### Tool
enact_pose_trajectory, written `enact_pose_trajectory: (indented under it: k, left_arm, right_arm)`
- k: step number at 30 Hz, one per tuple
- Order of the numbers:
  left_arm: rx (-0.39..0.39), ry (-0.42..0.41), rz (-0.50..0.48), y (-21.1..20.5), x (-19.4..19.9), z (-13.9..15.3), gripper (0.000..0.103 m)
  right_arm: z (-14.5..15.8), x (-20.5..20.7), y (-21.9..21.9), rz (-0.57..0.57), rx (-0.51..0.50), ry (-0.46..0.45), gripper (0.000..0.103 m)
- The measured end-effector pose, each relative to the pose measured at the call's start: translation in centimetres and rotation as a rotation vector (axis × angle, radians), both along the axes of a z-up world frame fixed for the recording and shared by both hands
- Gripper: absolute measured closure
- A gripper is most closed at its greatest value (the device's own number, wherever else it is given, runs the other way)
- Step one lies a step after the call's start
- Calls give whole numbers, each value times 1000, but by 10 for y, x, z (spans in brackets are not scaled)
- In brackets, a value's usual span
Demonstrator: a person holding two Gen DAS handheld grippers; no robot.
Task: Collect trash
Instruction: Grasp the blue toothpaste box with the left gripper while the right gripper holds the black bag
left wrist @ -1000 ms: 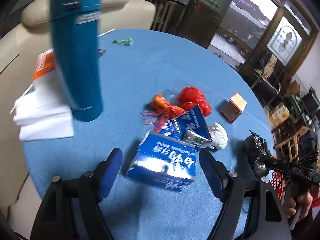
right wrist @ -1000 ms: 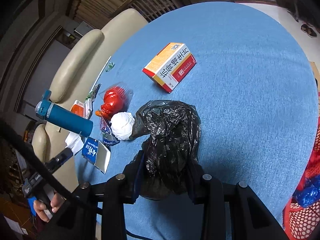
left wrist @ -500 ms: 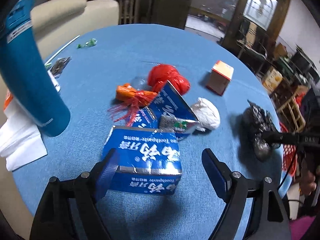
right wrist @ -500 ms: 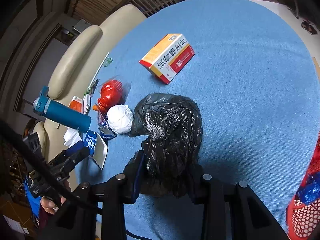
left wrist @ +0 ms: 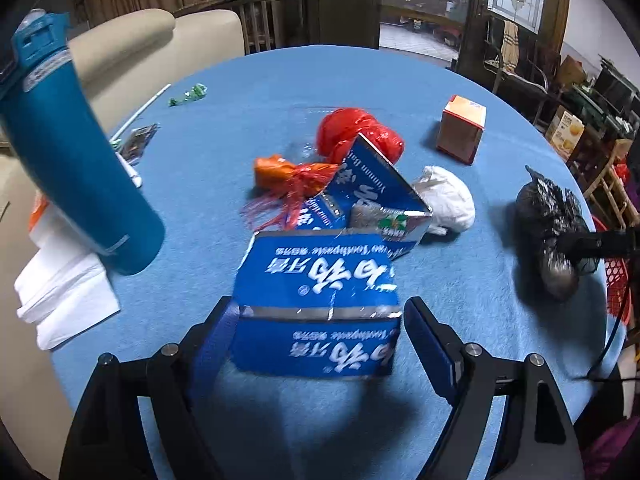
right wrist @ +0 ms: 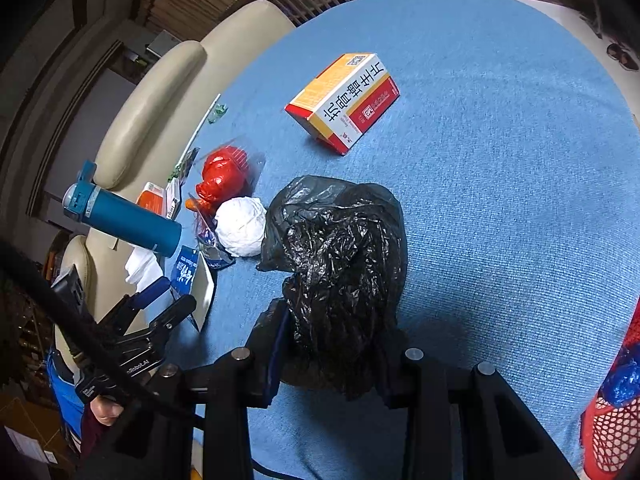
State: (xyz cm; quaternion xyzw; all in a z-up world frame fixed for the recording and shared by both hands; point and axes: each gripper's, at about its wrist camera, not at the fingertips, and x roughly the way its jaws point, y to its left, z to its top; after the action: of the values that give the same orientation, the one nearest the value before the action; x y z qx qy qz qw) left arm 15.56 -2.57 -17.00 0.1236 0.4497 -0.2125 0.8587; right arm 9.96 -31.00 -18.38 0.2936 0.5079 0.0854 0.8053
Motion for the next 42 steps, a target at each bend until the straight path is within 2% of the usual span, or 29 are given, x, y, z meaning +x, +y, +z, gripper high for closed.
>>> enact_pose_trajectory:
  k: [9, 17, 19, 22, 23, 27, 30, 31, 34, 35, 37, 41, 42]
  left_arm:
    - [68, -6, 36, 26, -16, 3, 18]
    - [109, -10, 197, 87, -14, 12, 18]
    - [69, -25, 232, 94, -14, 24, 18]
    - [-58, -37, 211, 87, -18, 45, 18]
    - [-73, -36, 181, 73, -18, 48, 18]
    - [8, -33, 134, 30, -12, 35, 18]
    - [57, 37, 181, 19, 6, 11, 18]
    - [56, 60, 208, 20, 11, 6, 18]
    - [-19, 102, 277, 33, 19, 0, 18]
    - [-31, 104, 286, 36, 20, 0, 20]
    - [-35, 107, 297, 41, 20, 0, 35]
    - [-61, 76, 288, 45, 14, 7, 43]
    - [-74, 73, 280, 46, 11, 9, 44]
  right_arm:
    - [-2, 1, 0, 3, 6, -1, 64]
    - [-3, 1, -1, 2, 9, 0, 64]
    - [-4, 2, 1, 3, 8, -1, 64]
    - [-3, 2, 5, 14, 5, -5, 64]
    - [-3, 2, 6, 18, 3, -6, 64]
    - [6, 0, 13, 37, -41, -42, 64]
    - [19, -5, 14, 44, -86, -86, 64]
    - [23, -6, 13, 43, -94, -99, 64]
    - [36, -14, 8, 41, -126, -153, 64]
    - [37, -15, 7, 44, -129, -164, 64]
    - [37, -16, 6, 51, -130, -165, 64]
    - [21, -10, 3, 31, -74, -107, 61]
    - [17, -8, 2, 27, -54, -92, 46]
